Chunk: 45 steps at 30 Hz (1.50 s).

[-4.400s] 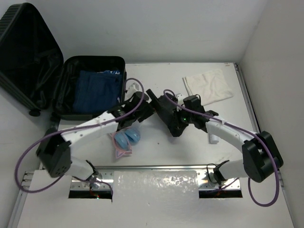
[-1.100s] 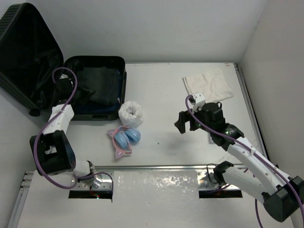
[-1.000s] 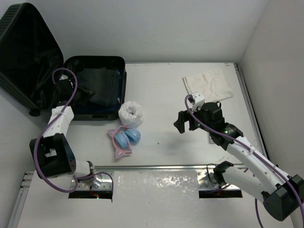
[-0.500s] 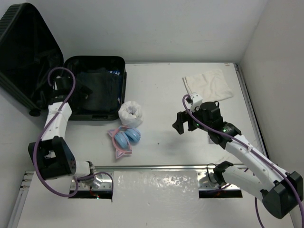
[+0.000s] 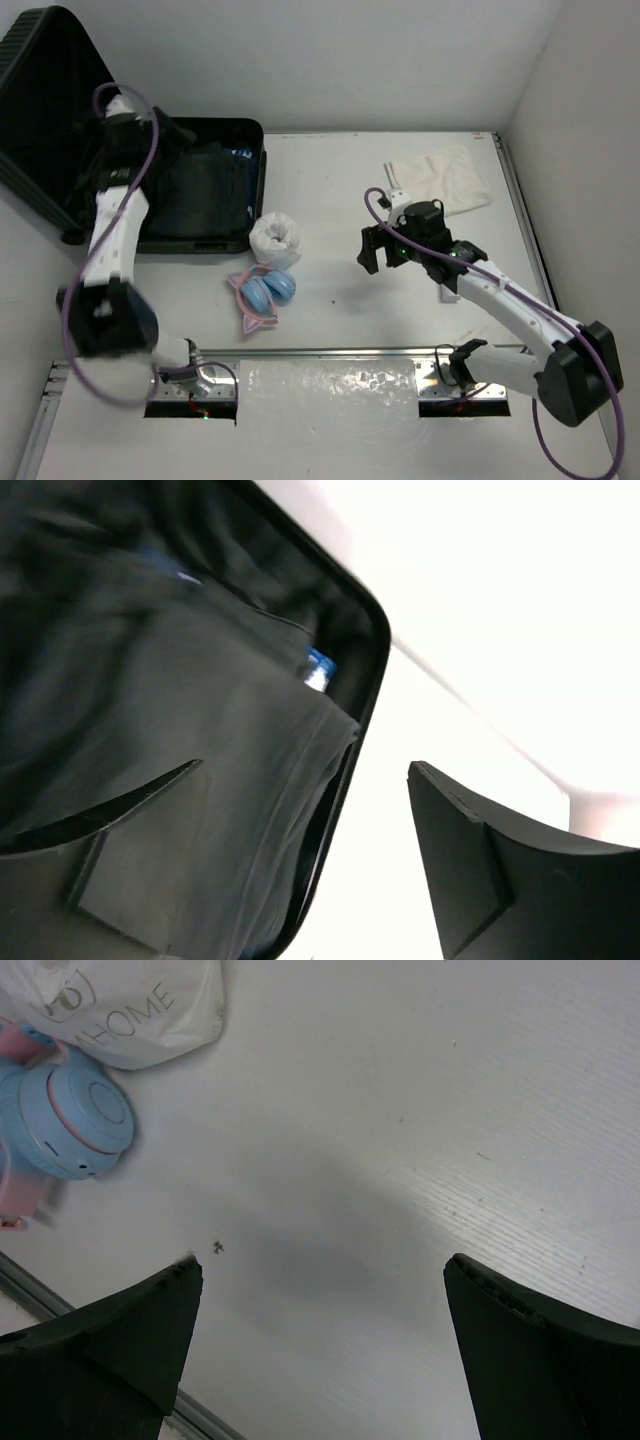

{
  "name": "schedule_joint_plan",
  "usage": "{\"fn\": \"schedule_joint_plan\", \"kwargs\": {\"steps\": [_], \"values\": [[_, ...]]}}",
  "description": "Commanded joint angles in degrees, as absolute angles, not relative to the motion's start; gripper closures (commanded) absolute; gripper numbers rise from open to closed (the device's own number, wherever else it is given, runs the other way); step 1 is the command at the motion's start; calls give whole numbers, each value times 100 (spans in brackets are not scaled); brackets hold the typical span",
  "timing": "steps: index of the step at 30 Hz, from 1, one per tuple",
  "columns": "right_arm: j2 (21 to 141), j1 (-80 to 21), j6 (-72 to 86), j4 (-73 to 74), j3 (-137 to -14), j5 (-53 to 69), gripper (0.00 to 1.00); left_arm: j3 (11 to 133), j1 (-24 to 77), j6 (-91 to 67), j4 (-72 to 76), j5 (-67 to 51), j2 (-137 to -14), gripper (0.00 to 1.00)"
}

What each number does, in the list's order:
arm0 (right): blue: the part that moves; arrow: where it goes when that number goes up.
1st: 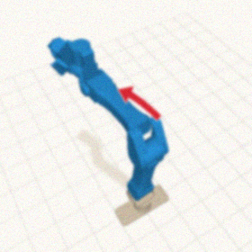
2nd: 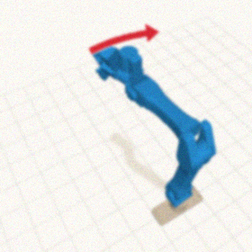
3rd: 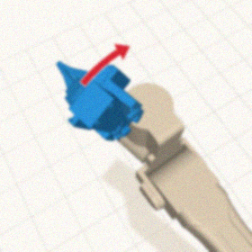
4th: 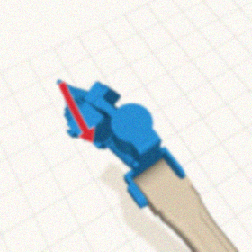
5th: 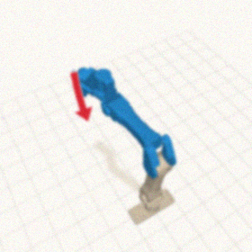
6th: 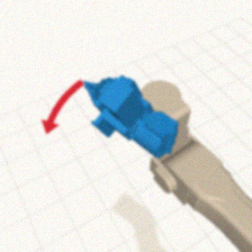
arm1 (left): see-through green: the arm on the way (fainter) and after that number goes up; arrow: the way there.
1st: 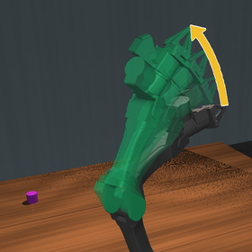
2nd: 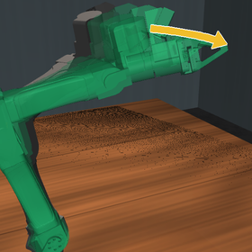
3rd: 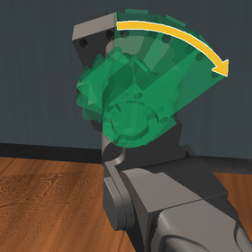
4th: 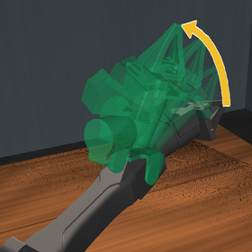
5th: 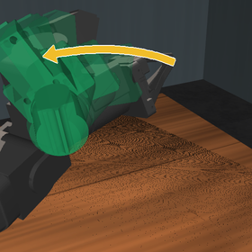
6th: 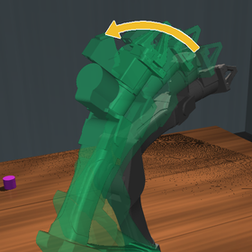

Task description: Pack the luggage

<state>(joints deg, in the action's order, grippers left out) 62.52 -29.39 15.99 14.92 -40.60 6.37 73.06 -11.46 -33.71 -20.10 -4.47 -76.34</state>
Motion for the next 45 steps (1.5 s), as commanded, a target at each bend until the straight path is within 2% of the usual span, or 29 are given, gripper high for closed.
{"fn": "schedule_joint_plan", "kwargs": {"steps": [1, 2, 7, 11, 15, 21, 23, 25, 30, 33, 35, 38, 40, 42, 44, 45], "values": [[6626, -2936, 1521, 1099, -4569, 659, 1, 7829, -801, -3419, -1801, -1309, -9137, 24], [6714, -2936, 1512, 1073, -4596, 694, 1, 8040, -678, -3393, -2037, -1292, -9706, 25], [7206, -2936, 1441, 940, -4728, 843, 1, 8946, -519, -3401, -2206, -889, -10993, 24], [7409, -2936, 1398, 896, -4720, 853, 1, 9867, -527, -3200, -2635, -449, -12038, 12], [7541, -2918, 1415, 940, -4737, 721, 1, 10301, -519, -2962, -2909, -580, -12471, 10], [7866, -2821, 1486, 1177, -5149, 511, 1, 10274, -483, -2821, -3110, -28, -11928, 5], [8075, -2708, 1337, 1413, -5369, 169, 1, 10292, -422, -2786, -3304, 394, -11410, 0], [8348, -2550, 1214, 1625, -5834, 114, 1, 10283, -430, -2804, -3488, 948, -10850, 0], [9823, -1776, 915, 2380, -7228, -667, 1, 10704, -466, -3164, -4402, 2011, -10135, 0], [11018, -1451, 616, 2899, -8353, -992, 1, 10680, -466, -3252, -4816, 1786, -9478, 0], [11877, -1319, 440, 3295, -9188, -1203, 4, 9979, -448, -3059, -4476, 1382, -8985, 0], [12531, -1178, 273, 3628, -9763, -1502, 12, 8503, -317, -2744, -3527, 582, -7790, 0], [12849, -1090, 220, 3639, -9993, -1582, 13, 7652, -264, -2681, -3166, 431, -7016, 0], [12955, -1055, 193, 3577, -9941, -1513, 20, 7096, -237, -2558, -2989, 369, -6470, 0], [13042, -985, 237, 3682, -9975, -1328, 33, 6900, -220, -2426, -3014, 151, -6276, 0], [13078, -976, 281, 3700, -9976, -1240, 49, 6769, -220, -2356, -3049, 45, -6162, 0]]}}
